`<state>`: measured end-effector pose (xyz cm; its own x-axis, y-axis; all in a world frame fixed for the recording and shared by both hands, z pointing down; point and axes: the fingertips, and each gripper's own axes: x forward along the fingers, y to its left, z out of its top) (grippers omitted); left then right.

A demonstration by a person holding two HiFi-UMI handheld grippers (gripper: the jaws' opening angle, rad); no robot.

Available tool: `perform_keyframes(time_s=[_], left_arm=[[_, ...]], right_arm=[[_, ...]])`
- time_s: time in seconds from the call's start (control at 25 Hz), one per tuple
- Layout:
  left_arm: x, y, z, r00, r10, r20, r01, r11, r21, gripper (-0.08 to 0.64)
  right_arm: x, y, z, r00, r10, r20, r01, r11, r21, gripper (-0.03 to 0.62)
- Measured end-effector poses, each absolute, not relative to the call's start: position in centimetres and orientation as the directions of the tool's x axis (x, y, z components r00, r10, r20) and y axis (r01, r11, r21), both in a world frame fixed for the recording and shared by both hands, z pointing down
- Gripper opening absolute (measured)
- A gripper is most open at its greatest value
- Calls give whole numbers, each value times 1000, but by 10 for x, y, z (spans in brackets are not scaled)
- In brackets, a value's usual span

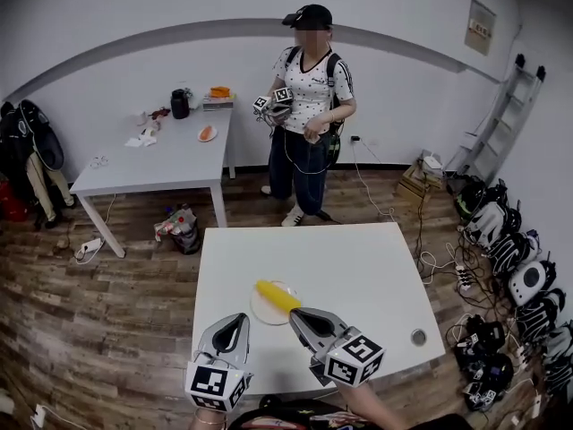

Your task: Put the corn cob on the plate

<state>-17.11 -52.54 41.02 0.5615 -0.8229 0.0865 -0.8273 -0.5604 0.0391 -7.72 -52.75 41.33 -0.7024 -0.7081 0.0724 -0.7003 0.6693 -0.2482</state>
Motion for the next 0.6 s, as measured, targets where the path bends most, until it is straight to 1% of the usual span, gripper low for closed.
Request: perform_keyframes(time_s=[0.32, 0.6], left_arm=[[-164, -511, 403, 553, -830, 79, -833, -552, 36, -9], [-157, -514, 392, 562, -826, 49, -826, -563, -24, -9]], right_arm=[[-68, -511, 404, -703, -710, 49, -697, 674, -243, 15], [-57, -518, 402, -672, -739, 50, -734, 655, -181, 15]])
